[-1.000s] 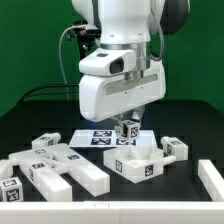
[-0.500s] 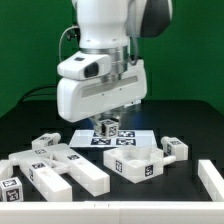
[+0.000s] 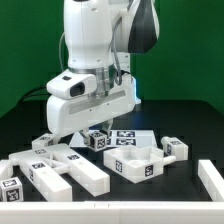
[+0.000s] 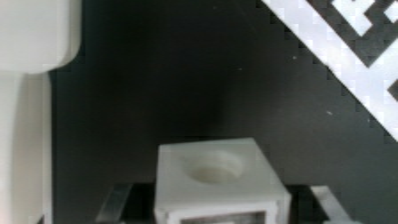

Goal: Assemble chair

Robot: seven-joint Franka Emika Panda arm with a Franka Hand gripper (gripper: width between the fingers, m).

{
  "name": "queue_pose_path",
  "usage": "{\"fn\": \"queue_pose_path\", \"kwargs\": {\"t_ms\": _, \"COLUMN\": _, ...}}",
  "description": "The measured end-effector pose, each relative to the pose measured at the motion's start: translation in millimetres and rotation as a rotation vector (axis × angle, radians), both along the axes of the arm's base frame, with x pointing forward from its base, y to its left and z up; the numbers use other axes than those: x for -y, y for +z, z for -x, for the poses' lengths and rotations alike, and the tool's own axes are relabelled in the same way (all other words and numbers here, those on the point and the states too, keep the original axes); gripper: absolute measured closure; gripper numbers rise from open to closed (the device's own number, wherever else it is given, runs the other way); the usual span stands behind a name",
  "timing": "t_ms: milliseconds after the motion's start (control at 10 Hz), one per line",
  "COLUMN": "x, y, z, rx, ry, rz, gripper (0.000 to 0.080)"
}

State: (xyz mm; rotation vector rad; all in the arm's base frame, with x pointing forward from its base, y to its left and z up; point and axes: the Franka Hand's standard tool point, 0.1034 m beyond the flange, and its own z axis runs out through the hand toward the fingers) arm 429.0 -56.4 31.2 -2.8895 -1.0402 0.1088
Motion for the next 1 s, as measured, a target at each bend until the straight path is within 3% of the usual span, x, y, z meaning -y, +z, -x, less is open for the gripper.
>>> {"fn": "queue_pose_path", "kwargs": {"t_ms": 200, "x": -0.1, "y": -0.4, "z": 0.4, "rx": -0.001, "ry": 0.000, "rz": 0.000, "gripper": 0.0518}}
{"fn": "queue_pose_path", "kwargs": {"t_ms": 300, "x": -0.1, "y": -0.5, "z": 0.4, "rx": -0.001, "ry": 0.000, "rz": 0.000, "gripper": 0.0334}}
{"fn": "queue_pose_path", "kwargs": {"t_ms": 400, "x": -0.1, "y": -0.5, "z": 0.4, "rx": -0.001, "ry": -0.005, "rz": 0.000, "gripper": 0.0215}}
{"fn": "queue_pose_path", "kwargs": {"t_ms": 500, "x": -0.6, "y": -0.4, "z": 0.8, "rx": -0.007, "ry": -0.118, "rz": 0.010, "gripper": 0.0215}}
{"fn": "queue_pose_path", "kwargs": {"t_ms": 600, "x": -2.8, "y": 0.1, "z": 1.5, "rx": -0.014, "ry": -0.233, "rz": 0.012, "gripper": 0.0163}}
{"fn": "queue_pose_path", "kwargs": {"t_ms": 700, "x": -13.3, "y": 2.3, "z": -1.6, "rx": -0.026, "ry": -0.293, "rz": 0.017, "gripper": 0.0154}}
{"fn": "queue_pose_path", "kwargs": {"t_ms": 800, "x": -19.9, "y": 6.1, "z": -5.8, "rx": -0.055, "ry": -0.300, "rz": 0.016, "gripper": 0.0154}}
{"fn": "queue_pose_path", "kwargs": {"t_ms": 1000, "x": -18.3, "y": 4.1, "z": -5.8, "rx": -0.049, "ry": -0.293, "rz": 0.015, "gripper": 0.0151}}
